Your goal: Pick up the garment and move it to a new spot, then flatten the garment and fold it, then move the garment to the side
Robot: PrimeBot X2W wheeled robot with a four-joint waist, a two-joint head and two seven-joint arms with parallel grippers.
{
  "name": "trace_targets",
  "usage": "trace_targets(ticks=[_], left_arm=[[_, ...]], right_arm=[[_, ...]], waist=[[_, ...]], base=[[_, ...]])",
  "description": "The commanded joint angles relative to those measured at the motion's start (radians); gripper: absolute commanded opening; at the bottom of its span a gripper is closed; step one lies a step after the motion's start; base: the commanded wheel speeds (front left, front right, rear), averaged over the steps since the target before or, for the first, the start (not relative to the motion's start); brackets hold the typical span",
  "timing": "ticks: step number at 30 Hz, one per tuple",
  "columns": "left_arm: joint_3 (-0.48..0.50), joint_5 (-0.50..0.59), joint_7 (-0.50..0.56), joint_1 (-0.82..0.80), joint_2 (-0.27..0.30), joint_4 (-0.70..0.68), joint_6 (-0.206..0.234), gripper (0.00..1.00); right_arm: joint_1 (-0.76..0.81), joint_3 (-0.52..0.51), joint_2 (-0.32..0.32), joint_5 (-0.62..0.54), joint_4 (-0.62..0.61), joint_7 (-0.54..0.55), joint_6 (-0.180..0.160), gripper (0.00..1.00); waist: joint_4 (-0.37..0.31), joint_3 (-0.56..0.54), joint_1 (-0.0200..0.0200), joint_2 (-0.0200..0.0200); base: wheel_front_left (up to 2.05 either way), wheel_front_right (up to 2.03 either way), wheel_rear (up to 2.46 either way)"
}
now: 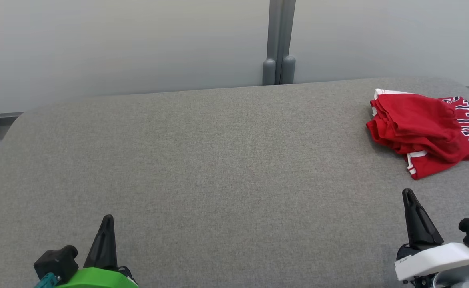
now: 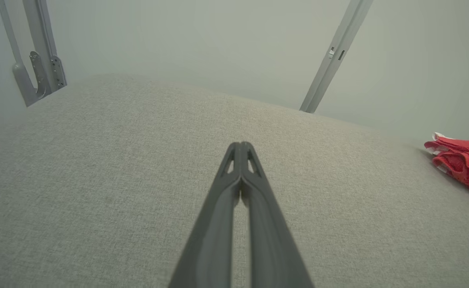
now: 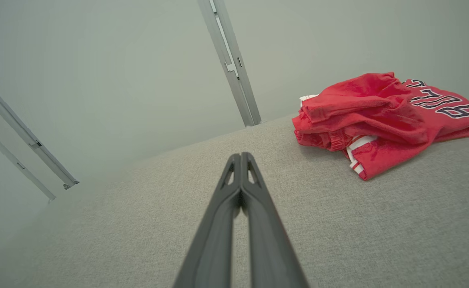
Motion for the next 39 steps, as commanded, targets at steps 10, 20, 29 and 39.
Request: trace_targets(ticks=[10,20,29,39], left_arm=[[0.06,-0.154,0.043,-0.071,-0.022,0.017,-0.032,0.0],[0.105,-0.282,0.08,-0.103,-0.042,0.043,-0.055,0.0],[0.143,-0.384,0.111,-0.129,-0.06,0.064,-0.073,0.0],[0.178,-0.48,0.14,-0.152,-0.075,0.083,-0.091,0.0]], right_arm=[[-0.081,-0.022,0.01,0.162,0.04,0.048,0.0,0.0],[-0.126,-0.037,0.026,0.294,0.085,0.09,0.0,0.0],[-0.163,-0.049,0.04,0.4,0.121,0.125,0.0,0.0],[-0.196,-0.061,0.053,0.498,0.155,0.157,0.0,0.0]], waist=[[-0.004,0.004,0.0,0.0],[-0.009,0.008,0.0,0.0],[-0.012,0.012,0.0,0.0],[-0.016,0.016,0.0,0.0]], base=[[0.0,0.0,0.0],[0.0,0.0,0.0],[0.0,0.0,0.0],[0.0,0.0,0.0]])
